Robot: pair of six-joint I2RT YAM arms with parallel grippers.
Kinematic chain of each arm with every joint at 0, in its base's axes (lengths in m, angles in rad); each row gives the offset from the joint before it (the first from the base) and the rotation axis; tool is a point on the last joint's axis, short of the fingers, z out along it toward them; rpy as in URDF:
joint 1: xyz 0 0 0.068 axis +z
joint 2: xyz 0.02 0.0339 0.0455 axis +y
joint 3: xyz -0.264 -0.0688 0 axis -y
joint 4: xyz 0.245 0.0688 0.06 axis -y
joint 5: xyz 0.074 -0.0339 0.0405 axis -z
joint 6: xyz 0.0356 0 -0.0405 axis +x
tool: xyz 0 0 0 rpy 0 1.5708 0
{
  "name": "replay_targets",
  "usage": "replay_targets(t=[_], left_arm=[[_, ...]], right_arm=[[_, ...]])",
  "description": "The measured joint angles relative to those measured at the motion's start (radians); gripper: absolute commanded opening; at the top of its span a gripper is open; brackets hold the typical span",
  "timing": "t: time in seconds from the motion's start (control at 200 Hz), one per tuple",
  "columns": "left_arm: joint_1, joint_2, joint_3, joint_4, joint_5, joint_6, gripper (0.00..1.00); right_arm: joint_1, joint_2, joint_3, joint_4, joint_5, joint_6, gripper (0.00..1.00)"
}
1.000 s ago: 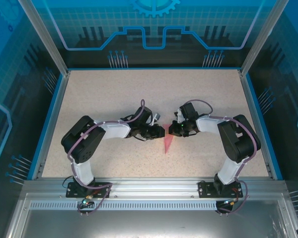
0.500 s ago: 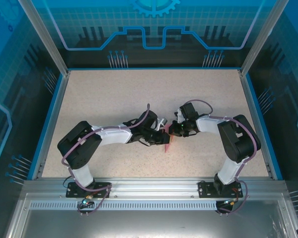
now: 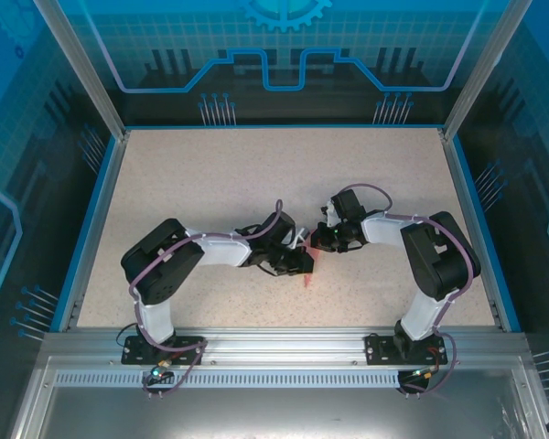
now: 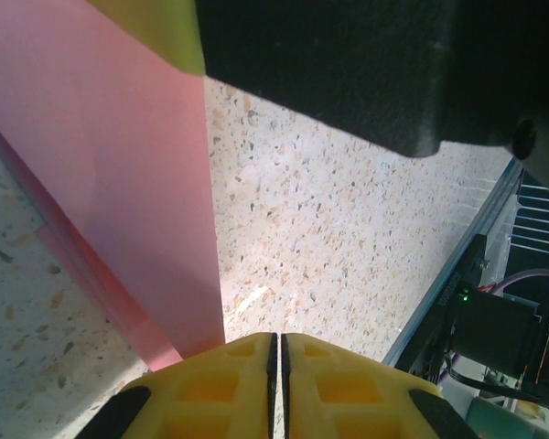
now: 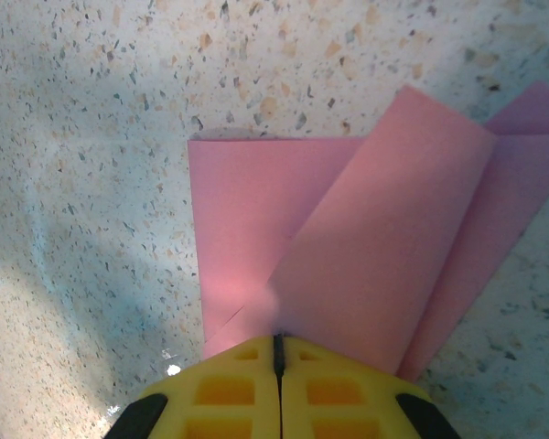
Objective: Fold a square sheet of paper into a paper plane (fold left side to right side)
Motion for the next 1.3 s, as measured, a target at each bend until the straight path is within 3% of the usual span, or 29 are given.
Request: replay_targets(t=[0.785, 1.3], left_arm=[[-0.024, 0.016, -0.047, 0.033, -0.039, -0.004, 0.12], [-0.044, 0.019, -0.055, 0.034, -0.065, -0.027, 0.1]], right_arm=[[0.002, -0.014, -0.008, -0.001, 0.0, -0.01, 0.05], [0.002, -0.267, -0.124, -0.005, -0.01, -0.042, 0.04]])
